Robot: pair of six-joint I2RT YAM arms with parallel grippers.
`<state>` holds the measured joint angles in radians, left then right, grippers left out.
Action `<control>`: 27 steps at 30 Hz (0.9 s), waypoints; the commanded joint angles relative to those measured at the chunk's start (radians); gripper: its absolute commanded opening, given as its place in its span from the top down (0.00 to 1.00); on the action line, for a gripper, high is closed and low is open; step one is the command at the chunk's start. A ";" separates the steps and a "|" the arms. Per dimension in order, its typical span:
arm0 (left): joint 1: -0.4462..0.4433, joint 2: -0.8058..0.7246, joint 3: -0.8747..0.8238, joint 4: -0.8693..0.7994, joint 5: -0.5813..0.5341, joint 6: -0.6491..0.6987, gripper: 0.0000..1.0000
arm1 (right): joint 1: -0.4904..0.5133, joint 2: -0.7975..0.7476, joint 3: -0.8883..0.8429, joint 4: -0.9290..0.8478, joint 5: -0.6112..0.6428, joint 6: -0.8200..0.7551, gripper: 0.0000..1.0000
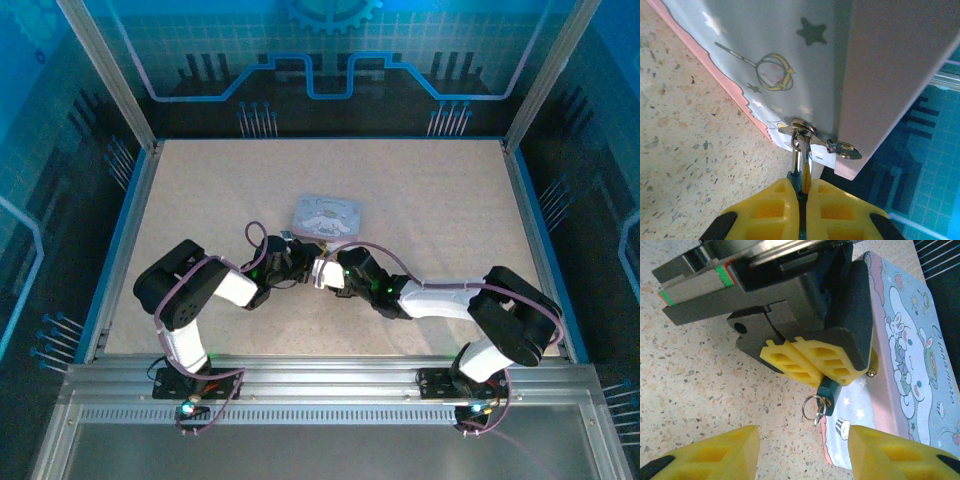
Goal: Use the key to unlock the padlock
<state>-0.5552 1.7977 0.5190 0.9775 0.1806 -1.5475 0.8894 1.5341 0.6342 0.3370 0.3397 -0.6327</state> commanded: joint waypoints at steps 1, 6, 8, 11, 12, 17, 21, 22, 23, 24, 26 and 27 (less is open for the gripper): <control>0.010 -0.018 -0.014 0.045 0.020 -0.027 1.00 | -0.005 0.012 -0.005 0.021 -0.011 -0.022 0.53; 0.010 -0.021 -0.016 0.041 0.020 -0.027 1.00 | -0.033 0.039 0.005 0.045 -0.026 -0.039 0.58; 0.009 -0.020 -0.016 0.042 0.020 -0.029 1.00 | -0.040 0.044 0.013 0.040 -0.037 -0.040 0.59; 0.009 -0.021 -0.016 0.041 0.020 -0.028 1.00 | -0.046 0.055 0.018 0.042 -0.044 -0.046 0.62; 0.009 -0.021 -0.014 0.041 0.020 -0.028 1.00 | -0.047 0.059 0.018 0.042 -0.043 -0.050 0.63; 0.009 -0.020 -0.014 0.040 0.020 -0.031 1.00 | -0.058 0.082 0.036 0.050 -0.055 -0.063 0.66; 0.009 -0.021 -0.014 0.041 0.020 -0.031 1.00 | -0.065 0.101 0.049 0.066 -0.057 -0.071 0.68; 0.009 -0.020 -0.014 0.040 0.021 -0.030 1.00 | -0.069 0.102 0.053 0.067 -0.061 -0.072 0.68; 0.009 -0.020 -0.014 0.041 0.021 -0.030 1.00 | -0.070 0.104 0.054 0.068 -0.063 -0.072 0.68; 0.010 -0.020 -0.014 0.040 0.022 -0.030 1.00 | -0.071 0.106 0.058 0.070 -0.067 -0.071 0.68; 0.010 -0.020 -0.014 0.040 0.021 -0.030 1.00 | -0.076 0.107 0.060 0.073 -0.069 -0.071 0.69; 0.009 -0.018 -0.014 0.041 0.021 -0.031 1.00 | -0.076 0.108 0.061 0.074 -0.069 -0.070 0.70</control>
<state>-0.5533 1.7977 0.5190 0.9806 0.1810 -1.5715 0.8257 1.6257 0.6682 0.3832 0.2905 -0.6941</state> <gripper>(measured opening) 0.092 0.305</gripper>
